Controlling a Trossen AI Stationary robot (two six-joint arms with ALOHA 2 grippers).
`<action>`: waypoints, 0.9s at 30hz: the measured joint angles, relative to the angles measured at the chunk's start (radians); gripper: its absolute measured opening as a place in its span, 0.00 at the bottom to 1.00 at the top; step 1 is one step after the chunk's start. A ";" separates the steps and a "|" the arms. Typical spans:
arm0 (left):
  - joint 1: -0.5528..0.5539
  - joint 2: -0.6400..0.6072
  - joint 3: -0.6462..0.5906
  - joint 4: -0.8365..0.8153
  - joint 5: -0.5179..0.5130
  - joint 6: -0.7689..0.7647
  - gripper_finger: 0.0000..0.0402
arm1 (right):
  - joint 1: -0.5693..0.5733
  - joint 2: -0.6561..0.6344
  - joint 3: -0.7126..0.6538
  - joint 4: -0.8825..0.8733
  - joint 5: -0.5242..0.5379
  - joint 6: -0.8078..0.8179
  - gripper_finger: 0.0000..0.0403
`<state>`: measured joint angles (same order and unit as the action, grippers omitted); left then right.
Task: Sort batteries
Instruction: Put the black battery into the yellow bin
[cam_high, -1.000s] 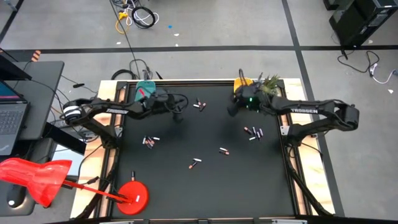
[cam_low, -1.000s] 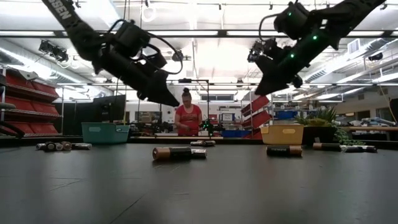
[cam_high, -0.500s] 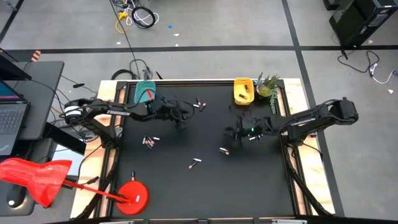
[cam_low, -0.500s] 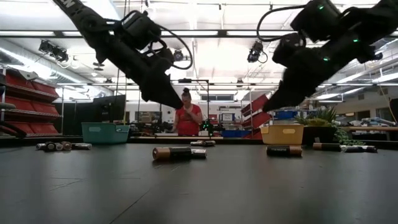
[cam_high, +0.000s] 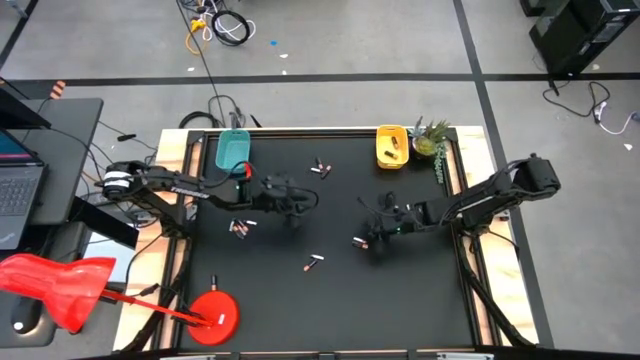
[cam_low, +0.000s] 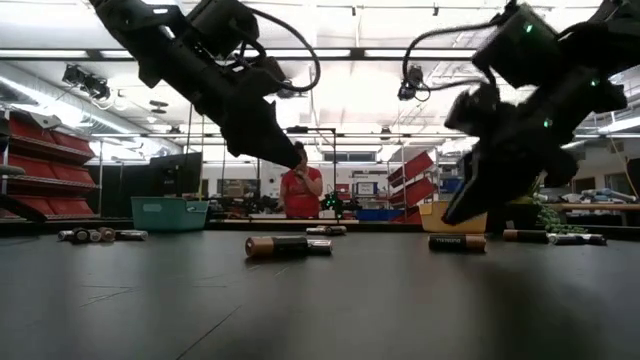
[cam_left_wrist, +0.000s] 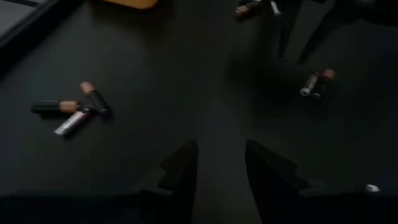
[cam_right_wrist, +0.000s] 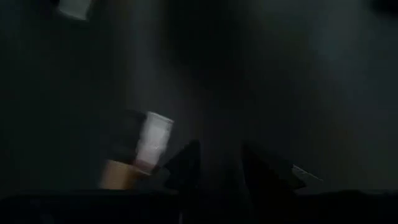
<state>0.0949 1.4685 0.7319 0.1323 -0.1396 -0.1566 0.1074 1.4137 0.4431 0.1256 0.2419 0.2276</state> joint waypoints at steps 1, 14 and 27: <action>0.000 0.000 0.000 0.007 -0.008 0.000 0.35 | -0.015 -0.008 0.000 -0.042 0.027 0.027 0.32; -0.011 0.000 0.000 0.001 0.008 0.019 0.35 | -0.170 -0.166 0.115 -0.548 0.051 0.305 0.32; -0.027 0.000 0.000 -0.013 0.013 0.059 0.35 | -0.256 -0.139 0.148 -0.778 -0.117 0.351 0.32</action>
<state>0.0683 1.4685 0.7319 0.1190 -0.1261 -0.0978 -0.1483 1.2746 0.5915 -0.6525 0.1245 0.5785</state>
